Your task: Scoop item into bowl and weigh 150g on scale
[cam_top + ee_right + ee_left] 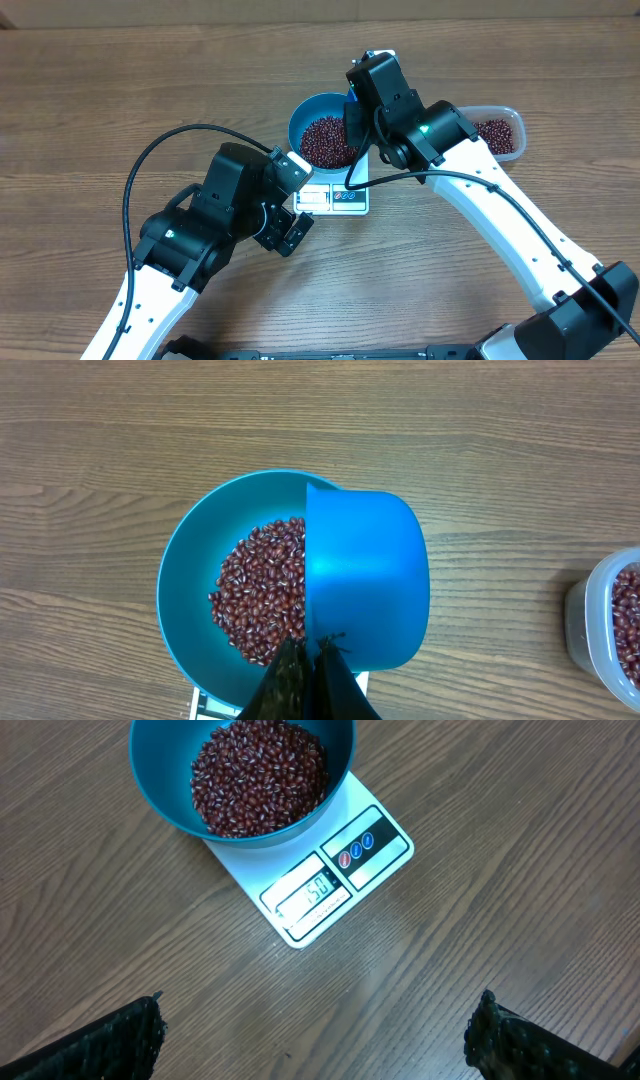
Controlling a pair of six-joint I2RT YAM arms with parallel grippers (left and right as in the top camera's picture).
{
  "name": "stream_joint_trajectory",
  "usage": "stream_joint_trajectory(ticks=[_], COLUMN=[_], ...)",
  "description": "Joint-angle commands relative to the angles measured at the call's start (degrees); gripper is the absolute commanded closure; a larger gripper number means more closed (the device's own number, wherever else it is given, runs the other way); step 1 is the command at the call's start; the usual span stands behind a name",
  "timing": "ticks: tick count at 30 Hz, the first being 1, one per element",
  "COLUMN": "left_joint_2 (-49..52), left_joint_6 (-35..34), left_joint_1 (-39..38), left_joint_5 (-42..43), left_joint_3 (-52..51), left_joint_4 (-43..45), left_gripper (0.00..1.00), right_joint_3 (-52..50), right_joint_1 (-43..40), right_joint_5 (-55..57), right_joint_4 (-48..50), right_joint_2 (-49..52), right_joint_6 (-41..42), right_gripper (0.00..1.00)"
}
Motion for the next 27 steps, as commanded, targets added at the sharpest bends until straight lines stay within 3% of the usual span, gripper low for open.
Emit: stream_joint_trajectory(ticks=[1, 27], left_joint_2=[0.22, 0.22], left_joint_6=[0.66, 0.66], left_joint_1=[0.35, 0.35], left_joint_5=[0.83, 0.83], left_joint_3=[0.87, 0.87], left_joint_4=[0.09, 0.09], left_gripper=[0.0, 0.0], right_joint_3=[1.53, 1.53], right_joint_1=[-0.39, -0.39], right_joint_5=[0.13, -0.44], right_joint_4=[0.55, 0.57], right_joint_2=[0.24, 0.24], right_joint_6=[0.24, 0.26], right_gripper=[0.96, 0.96])
